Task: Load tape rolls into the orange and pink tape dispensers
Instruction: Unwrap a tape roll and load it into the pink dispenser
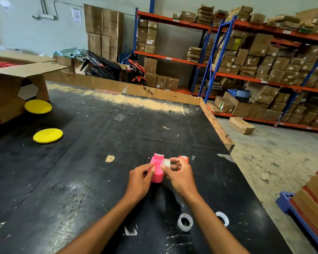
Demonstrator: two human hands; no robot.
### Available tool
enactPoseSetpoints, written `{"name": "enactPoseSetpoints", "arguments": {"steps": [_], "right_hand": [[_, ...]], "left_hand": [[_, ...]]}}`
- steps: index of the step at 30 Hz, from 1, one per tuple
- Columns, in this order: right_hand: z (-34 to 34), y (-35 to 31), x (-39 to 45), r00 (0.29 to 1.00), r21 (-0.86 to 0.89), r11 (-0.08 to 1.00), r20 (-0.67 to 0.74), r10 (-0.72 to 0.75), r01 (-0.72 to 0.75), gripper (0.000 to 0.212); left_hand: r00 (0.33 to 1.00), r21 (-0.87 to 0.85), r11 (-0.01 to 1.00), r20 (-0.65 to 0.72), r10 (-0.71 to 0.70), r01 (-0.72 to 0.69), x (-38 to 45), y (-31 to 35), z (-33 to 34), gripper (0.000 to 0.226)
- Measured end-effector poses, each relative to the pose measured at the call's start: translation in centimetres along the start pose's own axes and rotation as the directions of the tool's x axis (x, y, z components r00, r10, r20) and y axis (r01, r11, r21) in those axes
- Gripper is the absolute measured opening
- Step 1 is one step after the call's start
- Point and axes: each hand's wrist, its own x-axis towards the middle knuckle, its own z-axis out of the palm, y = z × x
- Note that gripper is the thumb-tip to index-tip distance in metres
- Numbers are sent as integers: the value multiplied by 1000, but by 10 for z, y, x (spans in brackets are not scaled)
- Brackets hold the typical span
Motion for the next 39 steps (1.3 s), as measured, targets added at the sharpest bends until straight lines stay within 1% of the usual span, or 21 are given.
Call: {"name": "enactPoseSetpoints", "arguments": {"steps": [3,5,6,10,15,18,22,24,25,27,29,30,33,36,39], "right_hand": [[2,4,3,1000,-15,1000,-7,10,-10,24],[0,4,5,999,-60,998,-39,-27,24,11],[-1,3,7,997,-83,996,-58,-42,37,10],[2,-4,19,993,-155,987,-108,-45,28,20],[17,-11,27,994,-297,955,-99,-49,17,29],[25,-12,27,993,-423,906,-86,-82,38,30],[28,-9,27,997,-540,842,-63,-38,-2,27],[25,-9,27,995,-579,815,-60,-75,26,26],[22,-8,27,994,-571,818,-39,-104,64,24],[18,-7,29,985,-525,834,59,-165,171,20],[16,-5,29,965,-515,816,167,-204,262,21],[16,-3,28,956,-530,797,194,-219,290,19],[16,4,23,949,-518,795,186,-254,314,12],[16,9,19,947,-500,804,179,-267,321,14],[16,10,18,934,-524,774,214,-285,356,17]], "left_hand": [[1000,-23,1000,19,1,-1,-5,-3,-2,29],[1000,-47,999,27,5,-4,-7,-4,-2,33],[1000,-68,998,25,-4,6,-7,-6,-3,36],[999,-136,990,8,-42,42,-8,-10,0,41],[999,-174,984,-7,-40,39,-8,-15,2,42],[999,-202,979,-13,-40,36,-8,-17,2,42],[999,-232,972,-23,-29,23,-7,-18,3,42],[999,-237,971,-29,-23,16,-6,-20,5,42],[999,-236,972,-31,-24,16,-6,-20,5,42],[999,-248,969,-38,-29,18,-5,-22,6,43],[999,-258,966,-40,-25,14,-5,-23,6,43],[999,-254,967,-41,-21,10,-4,-24,6,42],[999,-243,970,-44,-18,7,-4,-27,7,42],[999,-231,973,-43,-16,6,-4,-29,7,41],[999,-220,975,-35,-10,3,-3,-29,7,41]]}}
